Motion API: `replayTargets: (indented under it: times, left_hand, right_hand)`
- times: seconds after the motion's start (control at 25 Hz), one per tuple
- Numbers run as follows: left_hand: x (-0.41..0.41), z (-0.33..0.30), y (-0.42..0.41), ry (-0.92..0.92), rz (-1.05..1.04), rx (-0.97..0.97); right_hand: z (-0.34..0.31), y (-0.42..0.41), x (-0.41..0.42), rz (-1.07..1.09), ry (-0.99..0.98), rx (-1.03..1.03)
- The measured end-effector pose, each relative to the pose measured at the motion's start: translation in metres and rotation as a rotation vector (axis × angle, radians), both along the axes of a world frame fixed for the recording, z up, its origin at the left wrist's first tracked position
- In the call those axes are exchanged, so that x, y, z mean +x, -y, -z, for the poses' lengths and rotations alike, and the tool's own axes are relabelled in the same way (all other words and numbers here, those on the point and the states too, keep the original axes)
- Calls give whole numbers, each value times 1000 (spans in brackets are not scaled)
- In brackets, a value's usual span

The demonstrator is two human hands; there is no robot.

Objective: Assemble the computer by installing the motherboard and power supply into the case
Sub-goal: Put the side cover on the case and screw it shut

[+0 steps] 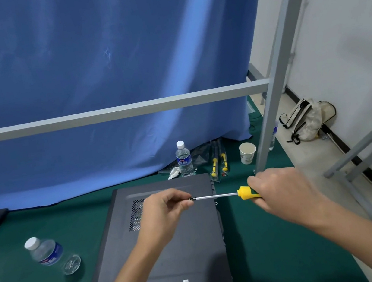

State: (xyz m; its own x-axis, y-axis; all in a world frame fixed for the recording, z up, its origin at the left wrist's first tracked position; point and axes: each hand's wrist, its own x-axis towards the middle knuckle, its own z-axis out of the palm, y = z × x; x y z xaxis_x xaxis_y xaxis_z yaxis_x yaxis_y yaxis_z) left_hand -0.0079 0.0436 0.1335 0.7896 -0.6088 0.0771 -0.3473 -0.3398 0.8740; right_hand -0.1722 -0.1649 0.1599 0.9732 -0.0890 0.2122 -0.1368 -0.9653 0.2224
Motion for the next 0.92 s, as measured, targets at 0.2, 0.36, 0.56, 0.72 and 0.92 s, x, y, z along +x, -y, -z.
replayTargets:
  times: [0.2,0.36,0.56,0.72,0.92]
  left_hand:
    - [4,4,16,87,22,127]
    - [15,14,31,-66,49,186]
    - [1,45,73,-116,121,404]
    - [9,58,104,-104,185,533]
    - [21,79,135,-76,357,737]
  right_hand:
    - [3,35,2,123,-233,977]
    - [20,76,-2,199,45,1854]
    - [74,100,-12,537,202,1933]
    - [100,129,-21,610,170,2141]
    - [144,136,-26,764,231,2042]
